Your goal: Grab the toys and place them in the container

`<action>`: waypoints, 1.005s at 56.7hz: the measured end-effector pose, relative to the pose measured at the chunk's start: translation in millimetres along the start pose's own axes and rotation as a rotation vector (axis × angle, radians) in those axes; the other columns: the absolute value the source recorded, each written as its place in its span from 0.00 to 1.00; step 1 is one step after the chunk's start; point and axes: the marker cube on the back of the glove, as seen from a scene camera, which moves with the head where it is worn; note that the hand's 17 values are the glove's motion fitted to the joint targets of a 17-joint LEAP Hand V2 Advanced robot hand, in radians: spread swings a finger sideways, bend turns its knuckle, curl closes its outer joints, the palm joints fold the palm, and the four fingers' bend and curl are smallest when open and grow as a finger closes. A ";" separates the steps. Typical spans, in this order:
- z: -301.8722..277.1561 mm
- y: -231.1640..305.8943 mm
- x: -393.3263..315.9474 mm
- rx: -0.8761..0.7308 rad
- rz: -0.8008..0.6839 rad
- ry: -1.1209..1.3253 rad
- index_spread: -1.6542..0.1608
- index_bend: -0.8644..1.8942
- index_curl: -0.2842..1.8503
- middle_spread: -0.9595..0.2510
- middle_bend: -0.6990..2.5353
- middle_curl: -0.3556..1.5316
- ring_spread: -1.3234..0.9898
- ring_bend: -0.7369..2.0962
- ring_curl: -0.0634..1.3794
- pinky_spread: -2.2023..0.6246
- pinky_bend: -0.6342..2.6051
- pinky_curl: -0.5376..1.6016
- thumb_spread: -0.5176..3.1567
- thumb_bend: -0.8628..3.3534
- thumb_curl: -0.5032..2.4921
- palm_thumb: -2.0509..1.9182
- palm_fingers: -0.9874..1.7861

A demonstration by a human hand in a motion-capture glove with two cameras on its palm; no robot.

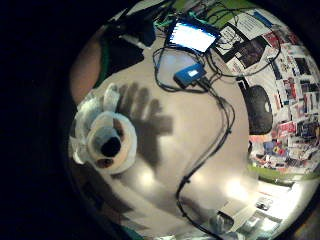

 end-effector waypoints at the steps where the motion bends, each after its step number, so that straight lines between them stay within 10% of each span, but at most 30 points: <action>1: 3.0 0.1 -0.3 -0.002 -0.003 -0.006 0.86 0.39 0.29 0.79 0.34 0.46 0.53 0.52 0.29 0.78 0.44 0.43 0.51 0.20 0.25 0.51 0.36; 31: 39.3 3.9 24.3 -0.201 -0.232 -0.002 0.84 0.38 0.33 0.70 0.43 0.51 0.47 0.62 0.33 0.74 0.40 0.40 0.55 0.24 0.28 0.60 0.59; 57: 28.9 42.6 72.9 -0.464 -0.502 0.054 0.76 0.52 0.40 0.66 0.39 0.48 0.48 0.37 0.21 0.77 0.35 0.39 0.59 0.32 0.34 0.71 0.32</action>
